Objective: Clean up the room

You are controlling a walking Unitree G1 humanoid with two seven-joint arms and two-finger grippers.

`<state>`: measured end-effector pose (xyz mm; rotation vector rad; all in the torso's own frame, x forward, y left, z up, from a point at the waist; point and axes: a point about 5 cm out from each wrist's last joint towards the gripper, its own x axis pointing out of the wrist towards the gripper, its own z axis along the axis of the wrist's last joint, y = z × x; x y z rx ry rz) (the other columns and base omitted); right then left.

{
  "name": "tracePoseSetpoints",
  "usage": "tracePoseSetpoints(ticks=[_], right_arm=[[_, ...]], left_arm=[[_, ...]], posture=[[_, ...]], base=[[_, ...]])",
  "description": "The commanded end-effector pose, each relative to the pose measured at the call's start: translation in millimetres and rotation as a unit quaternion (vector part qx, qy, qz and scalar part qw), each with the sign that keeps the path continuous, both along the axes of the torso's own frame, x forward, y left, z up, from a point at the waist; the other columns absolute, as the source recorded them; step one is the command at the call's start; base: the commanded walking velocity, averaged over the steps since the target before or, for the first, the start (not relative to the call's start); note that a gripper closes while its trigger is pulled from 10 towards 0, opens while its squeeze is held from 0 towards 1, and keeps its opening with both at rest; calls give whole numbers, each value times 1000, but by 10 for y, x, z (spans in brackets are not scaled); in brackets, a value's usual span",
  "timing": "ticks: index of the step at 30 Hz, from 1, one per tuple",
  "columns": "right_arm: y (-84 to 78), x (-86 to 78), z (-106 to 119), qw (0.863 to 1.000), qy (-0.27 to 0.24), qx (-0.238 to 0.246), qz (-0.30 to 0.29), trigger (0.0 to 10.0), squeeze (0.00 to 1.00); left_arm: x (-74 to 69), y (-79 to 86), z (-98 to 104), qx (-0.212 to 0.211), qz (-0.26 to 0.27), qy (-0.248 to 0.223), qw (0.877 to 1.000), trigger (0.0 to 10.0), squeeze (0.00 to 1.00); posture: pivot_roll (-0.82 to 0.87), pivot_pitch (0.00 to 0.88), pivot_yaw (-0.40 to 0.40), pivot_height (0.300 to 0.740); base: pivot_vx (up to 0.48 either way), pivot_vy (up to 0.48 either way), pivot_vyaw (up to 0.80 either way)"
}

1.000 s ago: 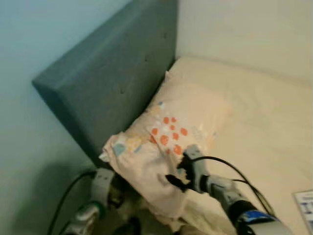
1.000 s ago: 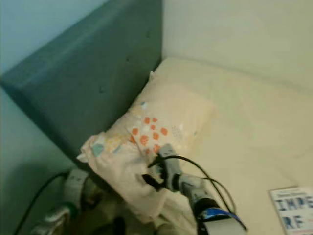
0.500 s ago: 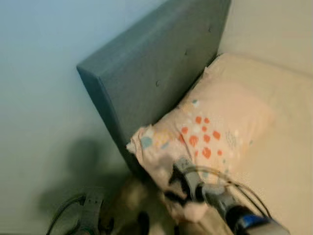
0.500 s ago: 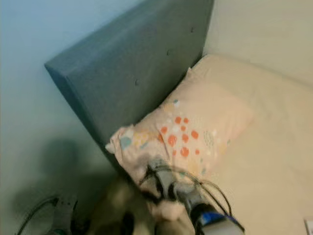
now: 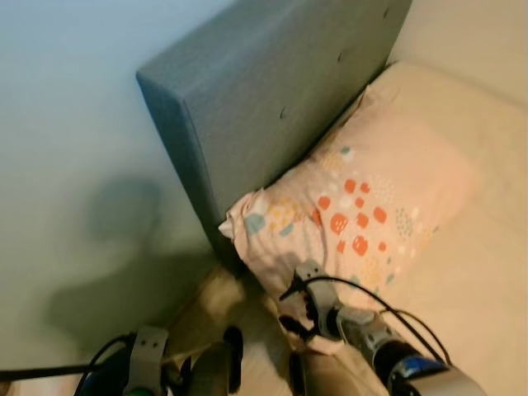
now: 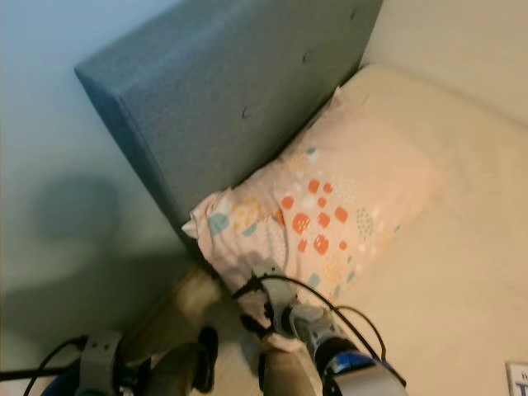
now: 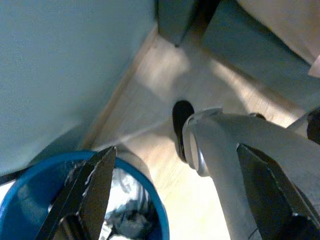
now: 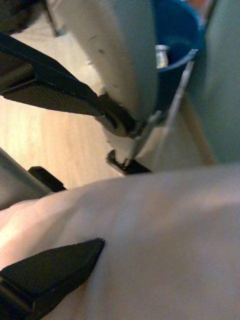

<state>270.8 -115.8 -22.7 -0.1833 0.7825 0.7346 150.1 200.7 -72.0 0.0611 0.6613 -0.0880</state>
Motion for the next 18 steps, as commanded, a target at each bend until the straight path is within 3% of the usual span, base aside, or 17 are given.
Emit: tracePoseSetpoints(ticks=[1, 4, 5, 6, 7, 10, 14, 18], right_arm=[[-64, -100, -103, 998, 11, -52, 19, 10000, 0], [-112, -56, -79, 997, -1, -70, 13, 10000, 0], [-188, 7, -40, 994, -28, -103, 13, 10000, 0], [-188, 7, -40, 994, -28, -103, 13, 10000, 0], [-305, 93, 22, 988, -57, -142, 7, 10000, 0], [-386, 150, 68, 983, -77, -168, 2, 10000, 0], [-805, 508, 468, 951, -174, -248, -58, 10000, 0], [-896, 627, 635, 941, -207, -254, -80, 10000, 0]], left_arm=[[-447, -21, -166, -6, -10, 71, 997, 10000, 0], [-497, 10, -151, -3, -8, 68, 998, 10000, 0], [-531, 30, -133, -1, -9, 64, 998, 10000, 0], [-531, 30, -133, -1, -9, 64, 998, 10000, 0], [-558, 51, -112, 2, -9, 60, 998, 10000, 0], [-577, 63, -95, 3, -9, 56, 998, 10000, 0], [-529, 44, 23, 6, -9, 24, 1000, 10000, 0], [-503, 32, 57, 5, -10, 14, 1000, 10000, 0]], posture=[[17, 387, 77, 695], [31, 406, 82, 695], [40, 422, 80, 695], [40, 422, 80, 695], [43, 430, 81, 695], [43, 431, 81, 695], [57, 445, 68, 695], [60, 446, 67, 695]], base=[[0, 0, 0], [0, 0, 0], [0, 0, 0], [0, 0, 0], [0, 0, 0], [0, 0, 0], [0, 0, 0], [0, 0, 0]])
